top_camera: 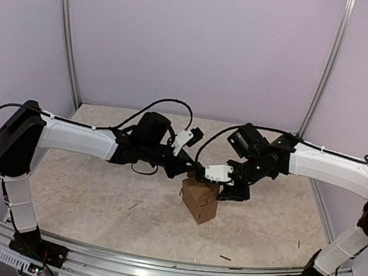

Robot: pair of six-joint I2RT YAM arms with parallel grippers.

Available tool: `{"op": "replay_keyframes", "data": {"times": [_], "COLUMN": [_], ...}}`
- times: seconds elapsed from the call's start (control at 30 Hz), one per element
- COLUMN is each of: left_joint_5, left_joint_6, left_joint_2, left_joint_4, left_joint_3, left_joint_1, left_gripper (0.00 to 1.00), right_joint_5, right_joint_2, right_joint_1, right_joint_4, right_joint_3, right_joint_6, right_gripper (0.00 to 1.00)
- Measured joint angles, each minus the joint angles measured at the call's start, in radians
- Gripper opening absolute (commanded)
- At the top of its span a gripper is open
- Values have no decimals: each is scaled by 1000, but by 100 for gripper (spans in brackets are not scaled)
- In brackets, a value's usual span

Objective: Fold the paper box

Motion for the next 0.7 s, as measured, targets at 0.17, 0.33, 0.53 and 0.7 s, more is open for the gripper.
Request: {"op": "replay_keyframes", "data": {"times": [0.17, 0.33, 0.53, 0.7], "left_joint_5": [-19, -33, -43, -48], "left_joint_6": [-3, -23, -36, -51], "left_joint_2": [-12, -14, -21, -22], "left_joint_4": [44, 75, 106, 118], "left_joint_3": [-33, -49, -72, -77], "left_joint_1": [-7, -11, -14, -15], "left_gripper": [4, 4, 4, 5], "right_joint_5": [25, 32, 31, 31], "right_joint_2": [0, 0, 0, 0], "right_joint_1": [6, 6, 6, 6], "right_joint_4": [-3, -4, -4, -4], "right_joint_3": [0, 0, 0, -1], "right_joint_6": [-1, 4, 18, 27], "right_gripper": [50, 50, 50, 50]}}
